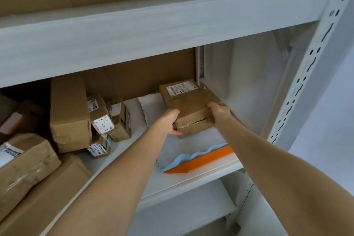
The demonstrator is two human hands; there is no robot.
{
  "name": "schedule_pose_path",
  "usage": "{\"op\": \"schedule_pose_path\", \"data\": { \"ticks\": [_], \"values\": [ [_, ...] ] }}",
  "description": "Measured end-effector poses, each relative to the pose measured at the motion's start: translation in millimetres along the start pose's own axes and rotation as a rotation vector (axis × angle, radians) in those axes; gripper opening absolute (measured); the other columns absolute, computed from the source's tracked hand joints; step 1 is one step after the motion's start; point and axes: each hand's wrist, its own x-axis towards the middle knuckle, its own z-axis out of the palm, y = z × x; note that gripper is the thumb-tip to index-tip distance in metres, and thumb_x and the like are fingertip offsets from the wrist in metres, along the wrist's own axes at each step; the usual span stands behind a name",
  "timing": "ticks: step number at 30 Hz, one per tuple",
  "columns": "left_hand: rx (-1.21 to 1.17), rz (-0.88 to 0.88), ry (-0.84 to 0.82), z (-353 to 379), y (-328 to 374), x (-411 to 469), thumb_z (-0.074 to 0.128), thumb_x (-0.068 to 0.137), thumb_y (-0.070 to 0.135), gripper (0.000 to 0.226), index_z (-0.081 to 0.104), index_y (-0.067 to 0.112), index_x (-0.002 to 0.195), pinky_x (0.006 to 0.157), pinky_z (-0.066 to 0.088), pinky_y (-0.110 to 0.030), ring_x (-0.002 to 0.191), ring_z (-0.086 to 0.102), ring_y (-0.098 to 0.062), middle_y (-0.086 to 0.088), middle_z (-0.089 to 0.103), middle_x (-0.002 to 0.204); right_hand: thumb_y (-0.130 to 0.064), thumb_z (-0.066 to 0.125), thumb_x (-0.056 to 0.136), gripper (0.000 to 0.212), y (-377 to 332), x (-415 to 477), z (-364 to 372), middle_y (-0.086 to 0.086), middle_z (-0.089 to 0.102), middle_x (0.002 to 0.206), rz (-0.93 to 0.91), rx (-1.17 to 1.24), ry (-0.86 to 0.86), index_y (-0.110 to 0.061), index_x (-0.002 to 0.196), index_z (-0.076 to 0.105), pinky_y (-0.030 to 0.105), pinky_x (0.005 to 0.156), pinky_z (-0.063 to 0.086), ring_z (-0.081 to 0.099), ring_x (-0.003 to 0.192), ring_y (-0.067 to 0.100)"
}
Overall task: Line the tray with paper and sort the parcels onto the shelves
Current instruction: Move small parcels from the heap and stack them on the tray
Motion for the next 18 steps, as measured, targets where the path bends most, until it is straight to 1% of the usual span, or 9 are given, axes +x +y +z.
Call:
{"op": "schedule_pose_path", "data": {
  "ticks": [2, 3, 4, 6, 9, 12, 14, 18],
  "values": [
    [0.035, 0.024, 0.036, 0.7, -0.8, 6.1, 0.047, 0.098, 0.017, 0.03, 0.045, 0.013, 0.128, 0.067, 0.055, -0.045, 0.12, 0.049, -0.035, -0.016, 0.045, 0.135, -0.032, 0.069, 0.084, 0.04, 4.0, 5.1, 2.0, 0.011, 0.06, 0.111, 0.007, -0.007, -0.001, -0.014, 0.115, 0.052, 0.045, 0.094, 0.053, 0.061, 0.101, 0.031],
    [0.043, 0.033, 0.05, 0.8, -1.0, 8.4, 0.046, 0.098, 0.014, 0.026, 0.047, 0.012, 0.124, 0.067, 0.055, -0.044, 0.119, 0.05, -0.034, -0.016, 0.046, 0.133, -0.033, 0.07, 0.083, 0.039, 5.1, 6.9, 3.0, 0.012, 0.06, 0.111, 0.008, -0.011, -0.002, -0.014, 0.112, 0.052, 0.045, 0.093, 0.054, 0.061, 0.101, 0.031],
    [0.052, 0.04, 0.06, 1.2, -1.1, 10.0, 0.045, 0.098, 0.012, 0.022, 0.047, 0.011, 0.12, 0.07, 0.056, -0.044, 0.119, 0.05, -0.034, -0.017, 0.047, 0.132, -0.034, 0.07, 0.082, 0.041, 6.0, 9.2, 4.1, 0.012, 0.061, 0.113, 0.01, -0.016, -0.002, -0.014, 0.112, 0.053, 0.045, 0.093, 0.054, 0.061, 0.101, 0.031],
    [0.071, 0.055, 0.069, 1.8, -1.3, 13.0, 0.044, 0.097, 0.01, 0.022, 0.049, 0.01, 0.118, 0.075, 0.056, -0.044, 0.119, 0.05, -0.034, -0.018, 0.048, 0.132, -0.037, 0.07, 0.08, 0.048, 7.9, 14.3, 6.2, 0.012, 0.06, 0.116, 0.016, -0.022, -0.006, -0.015, 0.12, 0.054, 0.046, 0.092, 0.053, 0.06, 0.102, 0.031],
    [0.092, 0.074, 0.071, 3.3, -0.9, 15.7, 0.044, 0.096, 0.007, 0.027, 0.05, 0.008, 0.122, 0.073, 0.055, -0.041, 0.119, 0.051, -0.035, -0.019, 0.05, 0.131, -0.04, 0.07, 0.077, 0.054, 11.1, 24.1, 8.0, 0.011, 0.057, 0.12, 0.025, -0.042, 0.001, -0.02, 0.124, 0.053, 0.046, 0.091, 0.054, 0.058, 0.103, 0.03],
    [0.118, 0.083, 0.072, 3.3, 0.3, 15.7, 0.044, 0.096, 0.006, 0.026, 0.052, 0.007, 0.121, 0.075, 0.056, -0.039, 0.118, 0.052, -0.035, -0.019, 0.052, 0.129, -0.037, 0.068, 0.081, 0.052, 8.3, 17.7, 6.0, 0.011, 0.056, 0.12, 0.002, -0.026, 0.011, -0.018, 0.126, 0.052, 0.047, 0.093, 0.053, 0.057, 0.104, 0.03],
    [0.134, 0.076, 0.071, 3.3, 0.0, 14.8, 0.045, 0.096, 0.007, 0.025, 0.053, 0.007, 0.121, 0.074, 0.056, -0.039, 0.116, 0.054, -0.035, -0.019, 0.053, 0.128, -0.032, 0.067, 0.085, 0.046, 5.3, 8.6, 4.8, 0.01, 0.055, 0.115, 0.003, -0.016, -0.006, -0.016, 0.125, 0.051, 0.047, 0.095, 0.052, 0.056, 0.103, 0.029],
    [0.141, 0.081, 0.081, 3.2, 0.0, 13.1, 0.044, 0.097, 0.007, 0.026, 0.053, 0.008, 0.121, 0.079, 0.056, -0.041, 0.116, 0.054, -0.034, -0.018, 0.053, 0.128, -0.027, 0.065, 0.089, 0.03, 0.4, 1.7, 2.5, 0.008, 0.053, 0.1, 0.002, -0.019, -0.005, -0.015, 0.112, 0.05, 0.046, 0.097, 0.052, 0.055, 0.097, 0.028]
  ]
}}
